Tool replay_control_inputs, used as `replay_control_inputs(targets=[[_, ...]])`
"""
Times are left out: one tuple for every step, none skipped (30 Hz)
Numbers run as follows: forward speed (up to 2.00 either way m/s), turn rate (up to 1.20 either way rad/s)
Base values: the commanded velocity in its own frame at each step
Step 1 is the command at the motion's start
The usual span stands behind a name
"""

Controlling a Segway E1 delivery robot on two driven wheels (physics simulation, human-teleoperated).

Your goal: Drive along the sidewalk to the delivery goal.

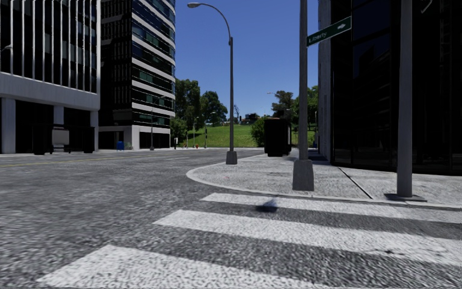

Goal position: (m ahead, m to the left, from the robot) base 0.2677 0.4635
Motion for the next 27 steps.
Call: replay_control_inputs(targets=[[0.94,0.0],[0.92,0.0],[0.91,0.0],[0.89,0.0],[0.89,0.0],[0.88,0.0],[0.88,0.0],[0.86,0.0],[0.85,0.0],[0.81,0.0],[0.8,0.0],[0.78,0.0],[0.78,0.0],[0.78,0.0],[0.74,0.0],[0.65,0.0],[0.0,0.0],[0.0,0.0],[0.0,0.0],[0.0,0.0],[0.0,0.0],[0.0,0.0],[0.0,0.0],[0.0,0.0],[0.0,0.0],[0.0,0.0],[0.0,0.0]])
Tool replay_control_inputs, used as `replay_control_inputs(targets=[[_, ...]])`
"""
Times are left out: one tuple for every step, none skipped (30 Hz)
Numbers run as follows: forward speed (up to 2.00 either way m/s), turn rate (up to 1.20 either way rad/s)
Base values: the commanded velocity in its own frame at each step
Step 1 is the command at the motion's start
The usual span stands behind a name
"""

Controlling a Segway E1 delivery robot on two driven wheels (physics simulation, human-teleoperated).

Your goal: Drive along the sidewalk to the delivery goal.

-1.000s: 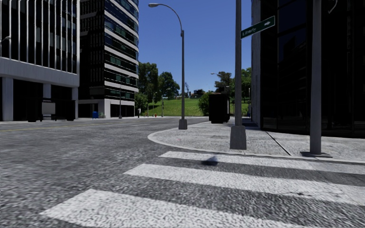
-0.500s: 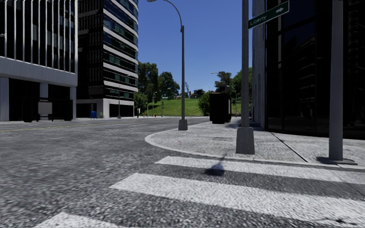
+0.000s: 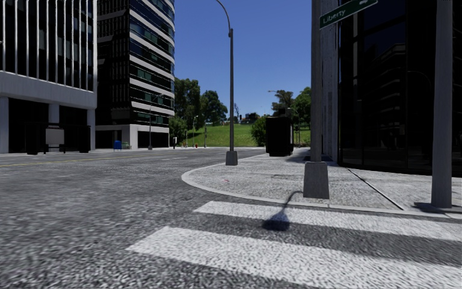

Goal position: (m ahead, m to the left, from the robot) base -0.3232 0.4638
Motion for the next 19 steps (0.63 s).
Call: replay_control_inputs(targets=[[0.0,0.0],[0.0,0.0],[0.0,0.0],[0.0,0.0],[0.0,0.0],[0.0,0.0],[0.0,0.0],[0.0,0.0],[0.0,0.0],[0.0,0.0],[0.0,0.0],[0.0,0.0],[0.0,0.0],[0.0,0.0],[0.0,0.0],[0.0,0.0],[0.0,0.0],[0.0,0.0],[0.0,0.0]])
